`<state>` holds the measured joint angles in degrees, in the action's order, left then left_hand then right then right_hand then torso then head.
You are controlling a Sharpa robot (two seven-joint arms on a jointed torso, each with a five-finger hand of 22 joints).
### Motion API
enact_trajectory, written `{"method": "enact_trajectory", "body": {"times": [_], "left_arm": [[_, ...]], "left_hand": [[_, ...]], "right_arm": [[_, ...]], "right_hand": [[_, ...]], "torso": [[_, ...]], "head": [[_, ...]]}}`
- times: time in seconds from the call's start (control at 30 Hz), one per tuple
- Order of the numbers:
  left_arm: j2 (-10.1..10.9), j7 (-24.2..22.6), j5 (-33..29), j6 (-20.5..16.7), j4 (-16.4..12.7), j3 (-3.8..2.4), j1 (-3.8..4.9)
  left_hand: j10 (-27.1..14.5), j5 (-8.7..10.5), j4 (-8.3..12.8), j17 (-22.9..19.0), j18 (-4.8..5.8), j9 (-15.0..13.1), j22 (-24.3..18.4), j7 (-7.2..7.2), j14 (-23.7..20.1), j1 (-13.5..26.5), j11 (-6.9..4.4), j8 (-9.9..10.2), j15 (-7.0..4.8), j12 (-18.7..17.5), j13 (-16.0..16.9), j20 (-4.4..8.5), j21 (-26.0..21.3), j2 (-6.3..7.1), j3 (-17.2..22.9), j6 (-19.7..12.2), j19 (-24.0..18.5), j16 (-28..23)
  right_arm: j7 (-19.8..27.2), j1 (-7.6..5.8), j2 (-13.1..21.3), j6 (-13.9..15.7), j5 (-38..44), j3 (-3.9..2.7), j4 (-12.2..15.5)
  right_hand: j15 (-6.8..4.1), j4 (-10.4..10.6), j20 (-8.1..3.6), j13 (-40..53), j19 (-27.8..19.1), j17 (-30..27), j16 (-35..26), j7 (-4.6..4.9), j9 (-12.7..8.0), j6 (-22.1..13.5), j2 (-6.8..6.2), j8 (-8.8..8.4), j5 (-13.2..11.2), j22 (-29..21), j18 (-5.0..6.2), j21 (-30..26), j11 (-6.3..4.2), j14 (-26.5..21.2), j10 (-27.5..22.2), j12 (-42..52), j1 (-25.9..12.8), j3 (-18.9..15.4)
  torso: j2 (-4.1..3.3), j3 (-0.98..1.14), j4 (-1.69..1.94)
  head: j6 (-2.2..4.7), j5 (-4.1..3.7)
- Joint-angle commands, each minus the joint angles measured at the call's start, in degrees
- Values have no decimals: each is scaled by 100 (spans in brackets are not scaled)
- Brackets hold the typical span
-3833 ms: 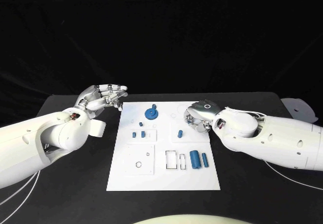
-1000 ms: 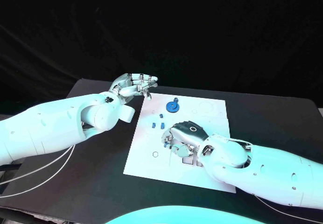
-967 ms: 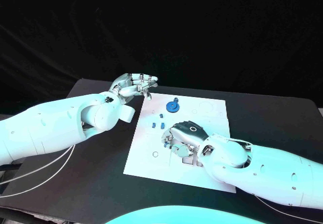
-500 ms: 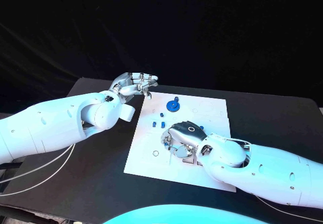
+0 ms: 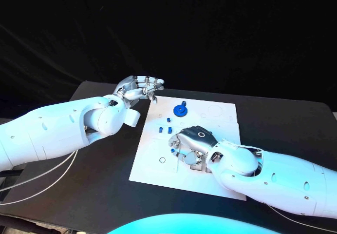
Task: Assemble the parts on the task board
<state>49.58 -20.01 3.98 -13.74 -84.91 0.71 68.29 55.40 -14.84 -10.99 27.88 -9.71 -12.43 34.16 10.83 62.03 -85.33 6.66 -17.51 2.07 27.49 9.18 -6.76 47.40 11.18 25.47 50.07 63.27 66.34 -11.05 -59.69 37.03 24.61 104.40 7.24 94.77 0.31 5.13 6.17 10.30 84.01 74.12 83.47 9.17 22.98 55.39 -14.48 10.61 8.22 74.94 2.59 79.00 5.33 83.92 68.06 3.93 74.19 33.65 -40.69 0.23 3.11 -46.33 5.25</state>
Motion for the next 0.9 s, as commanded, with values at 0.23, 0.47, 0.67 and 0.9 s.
{"method": "enact_trajectory", "body": {"times": [0.23, 0.47, 0.67, 0.9], "left_arm": [[13, -4, -28, 76, 10, -3, 3], [21, -6, -28, 95, 13, -1, 3], [29, -20, -28, 126, -7, 3, 3], [32, -26, -28, 128, -8, 5, 3]], "left_hand": [[-53, -8, 1, -7, -85, -7, -7, 0, -49, 64, 6, -28, 11, 36, 8, -20, -36, 5, 33, -30, -32, -37], [-53, -8, 1, -7, -85, -7, -7, 0, -49, 64, 6, -28, 11, 36, 8, -20, -36, 5, 33, -30, -32, -37], [-57, -6, 3, -8, -86, -7, -9, 0, -52, 70, 6, -30, 12, 42, 10, -21, -40, 10, 34, -33, -33, -37], [-57, -6, 3, -8, -86, -7, -9, 0, -52, 70, 6, -30, 12, 42, 10, -21, -40, 10, 34, -33, -33, -37]], "right_arm": [[-143, -37, 336, 579, 186, -36, 405], [-168, -300, 886, 217, -206, -115, 727], [-198, -678, 1472, -678, -621, -149, 663], [-152, -794, 1802, -1138, -633, -147, 587]], "right_hand": [[44, 3, 37, -23, 18, -104, -68, -37, -30, -134, -85, -102, 4, 925, 37, -236, 1, 251, -209, -3, -70, -118], [37, 19, 34, -19, 18, -112, -73, -49, -22, -95, -70, -88, 6, 924, 38, -240, -8, 249, -206, 28, -85, -145], [45, 113, 37, -79, -59, -152, -87, -103, -46, -225, -124, -191, 164, 841, 74, -446, 1, 238, -533, 27, -186, -660], [81, 450, 74, -125, -127, -290, -141, -170, -73, -268, 292, -297, 261, 753, 114, -701, 43, 179, -848, 279, 367, -2196]], "torso": [[7, -3, -7], [9, -7, -4], [13, -15, -11], [4, 3, -23]], "head": [[33, -30], [94, -148], [147, -249], [173, -282]]}}
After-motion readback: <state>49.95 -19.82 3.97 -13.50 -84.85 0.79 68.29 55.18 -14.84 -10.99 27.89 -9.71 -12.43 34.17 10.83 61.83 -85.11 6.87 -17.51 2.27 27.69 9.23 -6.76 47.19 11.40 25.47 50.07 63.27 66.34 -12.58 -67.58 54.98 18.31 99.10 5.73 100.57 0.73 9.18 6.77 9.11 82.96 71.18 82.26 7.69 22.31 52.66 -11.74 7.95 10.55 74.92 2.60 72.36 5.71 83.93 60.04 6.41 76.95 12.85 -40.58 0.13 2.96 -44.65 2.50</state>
